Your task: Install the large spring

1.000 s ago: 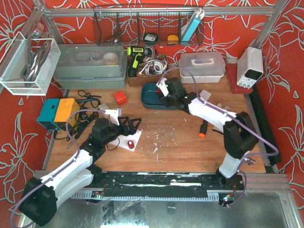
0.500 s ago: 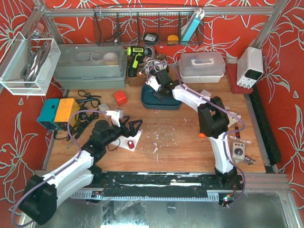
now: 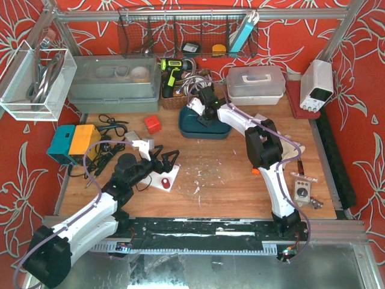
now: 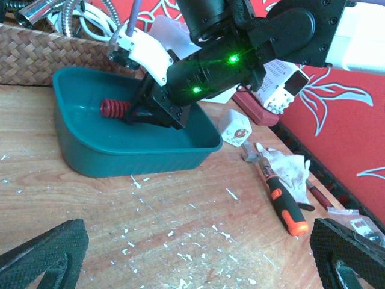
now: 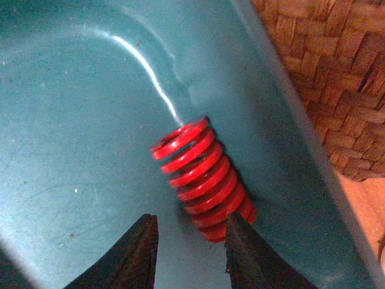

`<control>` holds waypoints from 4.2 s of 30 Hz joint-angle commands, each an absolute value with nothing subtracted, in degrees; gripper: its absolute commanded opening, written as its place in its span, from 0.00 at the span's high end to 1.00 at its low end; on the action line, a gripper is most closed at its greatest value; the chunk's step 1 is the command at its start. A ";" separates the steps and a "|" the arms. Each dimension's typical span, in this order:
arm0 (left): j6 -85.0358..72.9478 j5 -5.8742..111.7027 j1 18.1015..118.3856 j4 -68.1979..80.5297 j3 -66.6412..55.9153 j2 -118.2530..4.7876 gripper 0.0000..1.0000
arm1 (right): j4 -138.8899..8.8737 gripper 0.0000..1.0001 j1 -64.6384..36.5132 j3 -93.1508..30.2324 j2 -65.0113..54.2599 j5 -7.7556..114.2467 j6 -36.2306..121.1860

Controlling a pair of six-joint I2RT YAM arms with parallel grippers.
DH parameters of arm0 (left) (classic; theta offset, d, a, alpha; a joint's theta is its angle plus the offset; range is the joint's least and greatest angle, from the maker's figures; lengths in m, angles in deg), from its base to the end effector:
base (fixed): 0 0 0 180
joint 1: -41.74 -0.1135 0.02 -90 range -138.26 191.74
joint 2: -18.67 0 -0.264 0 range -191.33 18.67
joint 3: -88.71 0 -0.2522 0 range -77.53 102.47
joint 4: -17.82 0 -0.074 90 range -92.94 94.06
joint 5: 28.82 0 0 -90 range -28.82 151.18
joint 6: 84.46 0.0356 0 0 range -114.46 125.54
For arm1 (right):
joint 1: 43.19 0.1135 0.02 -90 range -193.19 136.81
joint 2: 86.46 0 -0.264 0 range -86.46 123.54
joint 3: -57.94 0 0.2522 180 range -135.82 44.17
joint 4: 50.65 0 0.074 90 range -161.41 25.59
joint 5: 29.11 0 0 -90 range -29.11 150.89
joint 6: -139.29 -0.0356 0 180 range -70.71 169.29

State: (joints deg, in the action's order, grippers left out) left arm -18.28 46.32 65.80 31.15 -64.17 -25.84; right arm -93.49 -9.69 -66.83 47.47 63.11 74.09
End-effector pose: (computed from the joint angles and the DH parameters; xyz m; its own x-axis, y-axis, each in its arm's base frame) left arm 0.1611 -0.0819 0.2155 -0.3126 -0.2879 -0.9052 0.5481 0.7236 -0.4195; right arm 0.4340 0.2856 0.1771 -0.3735 -0.7499 -0.5461 -0.7582 0.5859 -0.2860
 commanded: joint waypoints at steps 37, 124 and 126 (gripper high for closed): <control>-17.18 47.28 66.17 31.18 -64.34 -22.75 0.00 | -104.95 0.64 -9.97 -81.05 58.74 66.89 81.58; -28.10 24.16 69.25 13.86 -41.24 -45.23 0.41 | -52.55 0.99 16.74 0.99 -12.31 63.61 61.54; -28.23 24.01 69.34 14.08 -41.24 -45.82 0.44 | -52.76 0.99 16.88 0.79 -11.98 63.83 61.70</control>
State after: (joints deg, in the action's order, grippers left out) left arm -28.24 25.69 68.86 12.42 -42.62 -44.90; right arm -54.52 16.29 1.94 -12.59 62.41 60.80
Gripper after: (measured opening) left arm 0.582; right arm 0.332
